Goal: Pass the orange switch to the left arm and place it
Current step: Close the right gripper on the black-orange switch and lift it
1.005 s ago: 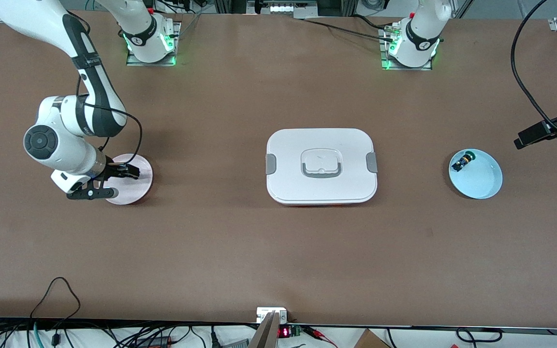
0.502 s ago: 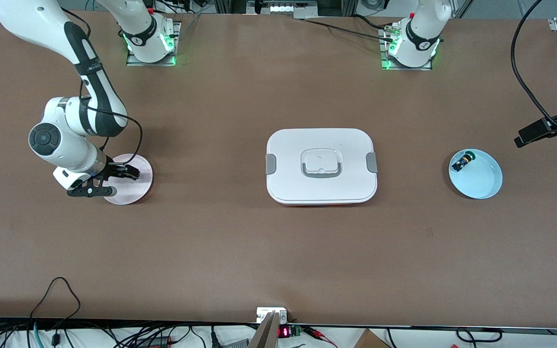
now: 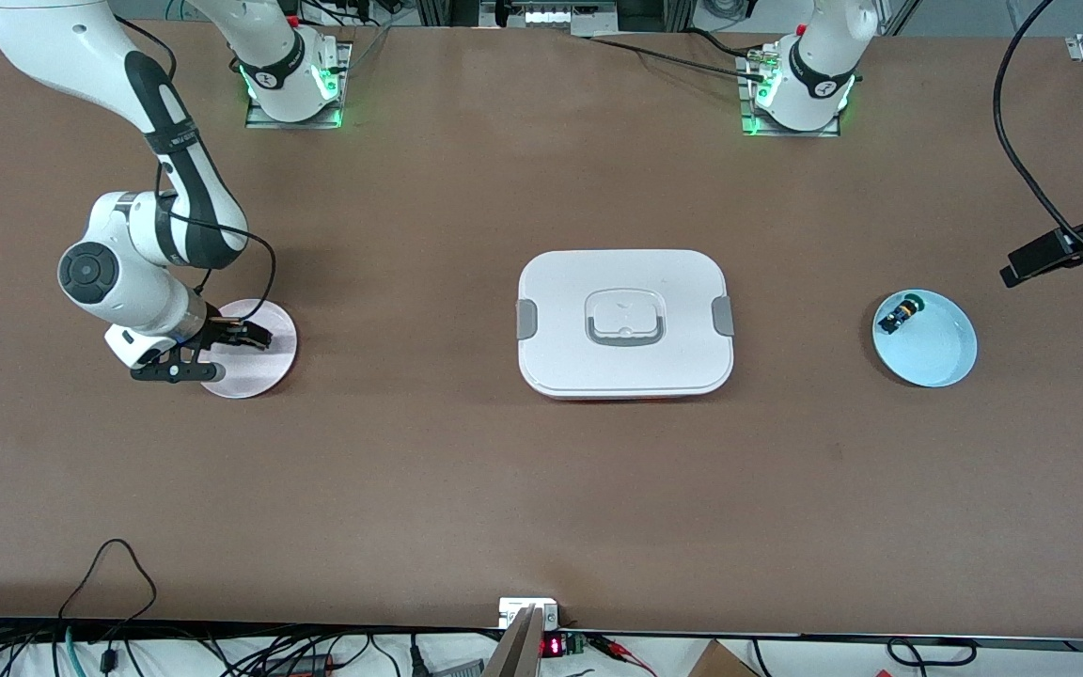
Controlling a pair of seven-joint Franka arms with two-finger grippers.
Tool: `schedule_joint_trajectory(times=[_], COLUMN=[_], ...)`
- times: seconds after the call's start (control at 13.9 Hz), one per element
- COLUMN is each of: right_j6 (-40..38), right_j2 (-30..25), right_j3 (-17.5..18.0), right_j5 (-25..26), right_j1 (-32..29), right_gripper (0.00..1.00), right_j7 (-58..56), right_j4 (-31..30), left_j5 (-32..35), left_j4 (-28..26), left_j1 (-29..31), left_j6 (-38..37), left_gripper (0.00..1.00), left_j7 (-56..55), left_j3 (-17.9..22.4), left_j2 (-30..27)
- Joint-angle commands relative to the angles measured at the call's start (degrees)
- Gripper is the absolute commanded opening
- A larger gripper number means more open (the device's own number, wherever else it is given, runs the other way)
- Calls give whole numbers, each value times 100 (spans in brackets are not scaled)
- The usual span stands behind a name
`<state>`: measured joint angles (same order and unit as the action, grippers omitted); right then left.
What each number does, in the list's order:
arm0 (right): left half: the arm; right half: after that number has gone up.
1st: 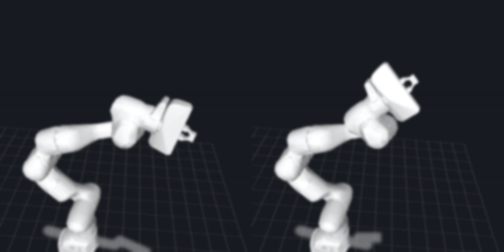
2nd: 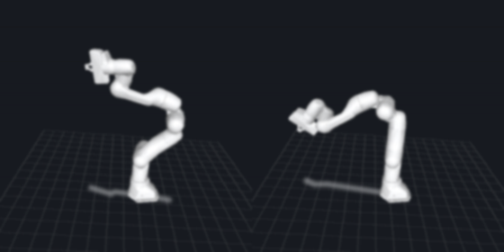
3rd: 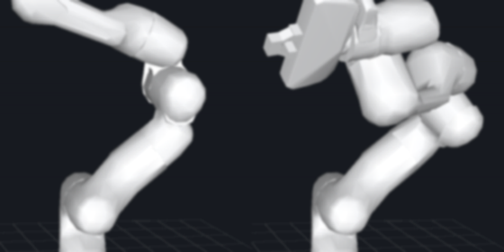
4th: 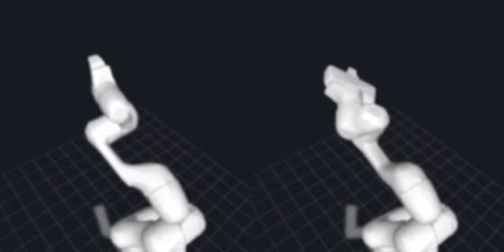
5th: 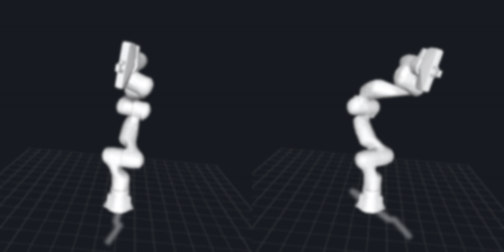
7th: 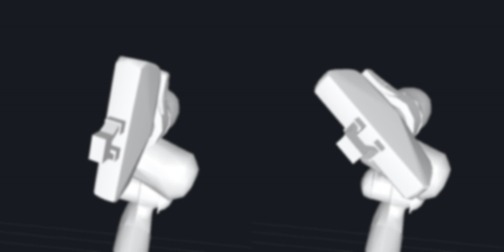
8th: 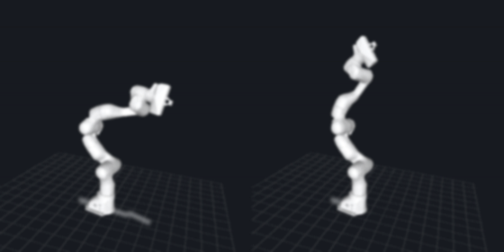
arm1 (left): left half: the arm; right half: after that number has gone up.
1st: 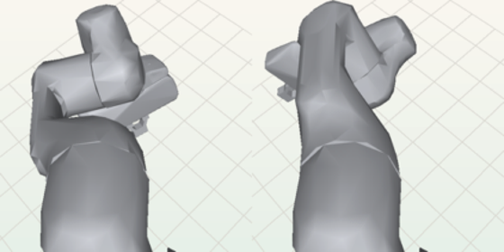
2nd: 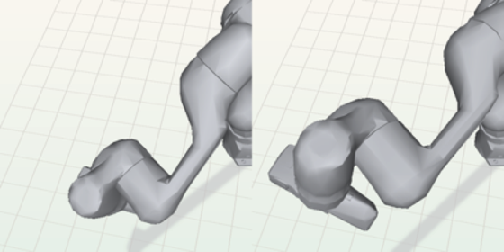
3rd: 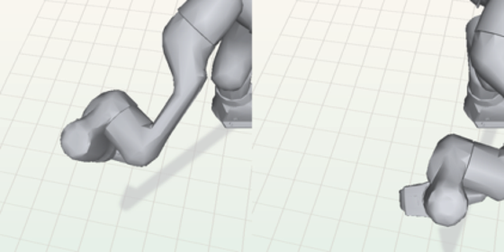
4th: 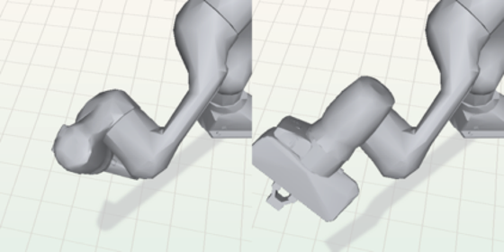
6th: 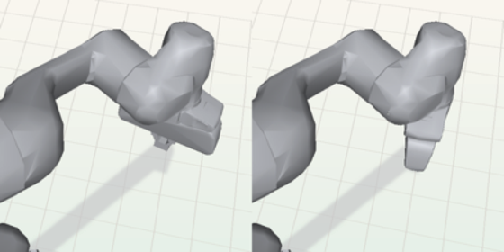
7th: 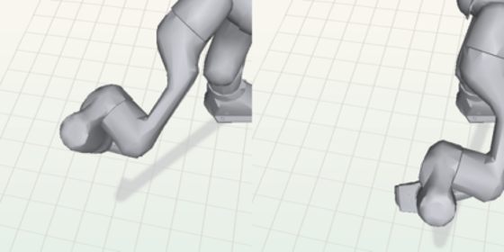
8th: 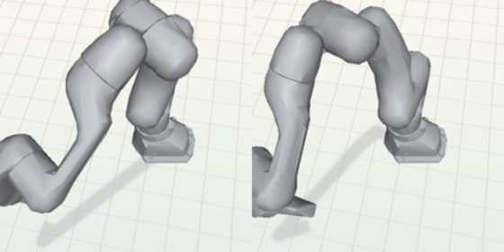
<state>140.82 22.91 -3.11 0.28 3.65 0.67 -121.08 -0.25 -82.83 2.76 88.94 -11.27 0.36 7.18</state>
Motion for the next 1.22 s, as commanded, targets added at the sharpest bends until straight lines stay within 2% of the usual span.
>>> schedule_joint_trajectory(times=[0.0, 1.15], right_j6=[243, 578], right_j2=[-50, 205], right_j3=[21, 21], right_j5=[-89, -89], right_j1=[-31, -31], right_gripper=[100, 100], right_j7=[73, 73], right_j4=[-258, -426], left_j5=[43, 34], left_j4=[127, -13], left_j1=[-13, 31], left_j6=[-52, -123], left_gripper=[100, 100], left_j7=[11, 64], left_j3=[-10, -36], left_j2=[20, -94])
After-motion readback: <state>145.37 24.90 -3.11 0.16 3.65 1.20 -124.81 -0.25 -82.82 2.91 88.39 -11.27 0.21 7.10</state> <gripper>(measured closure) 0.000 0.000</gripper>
